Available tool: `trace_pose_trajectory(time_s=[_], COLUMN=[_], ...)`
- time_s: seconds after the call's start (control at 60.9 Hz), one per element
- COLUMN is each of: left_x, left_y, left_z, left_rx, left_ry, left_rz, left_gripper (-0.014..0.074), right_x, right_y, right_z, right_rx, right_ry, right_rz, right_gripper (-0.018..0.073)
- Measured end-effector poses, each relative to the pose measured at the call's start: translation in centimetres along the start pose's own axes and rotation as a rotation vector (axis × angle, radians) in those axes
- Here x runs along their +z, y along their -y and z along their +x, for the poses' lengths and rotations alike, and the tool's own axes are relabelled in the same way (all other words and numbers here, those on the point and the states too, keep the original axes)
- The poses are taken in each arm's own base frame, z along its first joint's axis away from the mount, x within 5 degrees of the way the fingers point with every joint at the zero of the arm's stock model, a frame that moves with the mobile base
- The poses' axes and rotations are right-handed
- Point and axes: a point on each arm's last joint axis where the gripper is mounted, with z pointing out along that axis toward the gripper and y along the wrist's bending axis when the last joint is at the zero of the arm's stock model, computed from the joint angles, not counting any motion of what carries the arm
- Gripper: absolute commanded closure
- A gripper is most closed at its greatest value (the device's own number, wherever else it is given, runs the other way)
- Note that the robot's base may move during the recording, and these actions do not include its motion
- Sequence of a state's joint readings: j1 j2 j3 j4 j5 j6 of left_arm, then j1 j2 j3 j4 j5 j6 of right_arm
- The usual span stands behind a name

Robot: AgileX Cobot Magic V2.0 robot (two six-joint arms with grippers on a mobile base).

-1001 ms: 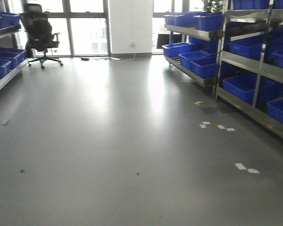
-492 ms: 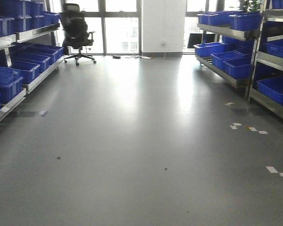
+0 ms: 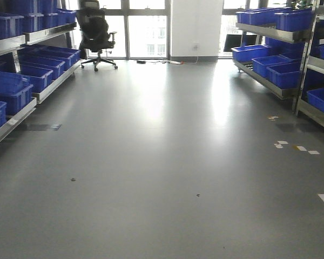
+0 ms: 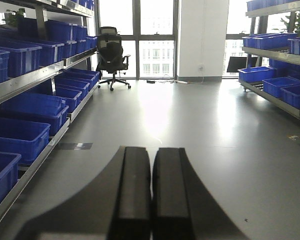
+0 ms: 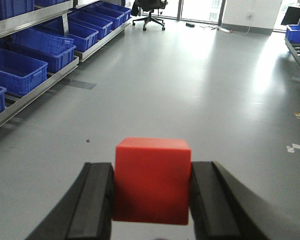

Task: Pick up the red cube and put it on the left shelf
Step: 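Drive the base up to the shelf rack of blue bins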

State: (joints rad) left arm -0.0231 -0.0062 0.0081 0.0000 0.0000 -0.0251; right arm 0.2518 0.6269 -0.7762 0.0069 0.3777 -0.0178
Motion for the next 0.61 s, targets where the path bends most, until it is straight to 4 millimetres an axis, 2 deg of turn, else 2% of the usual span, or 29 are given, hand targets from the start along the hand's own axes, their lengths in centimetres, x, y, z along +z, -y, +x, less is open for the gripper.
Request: trace_pose_trajectory(time_s=[0.607], left_x=[0.0], left_y=[0.0], left_z=[0.0], left_rx=[0.0], left_ry=[0.0], left_rz=[0.0], left_gripper=[0.0495], right_x=[0.0], right_y=[0.0], right_z=[0.0], right_rx=[0.0], right_ry=[0.0], right_rz=[0.0], right_gripper=[0.0503])
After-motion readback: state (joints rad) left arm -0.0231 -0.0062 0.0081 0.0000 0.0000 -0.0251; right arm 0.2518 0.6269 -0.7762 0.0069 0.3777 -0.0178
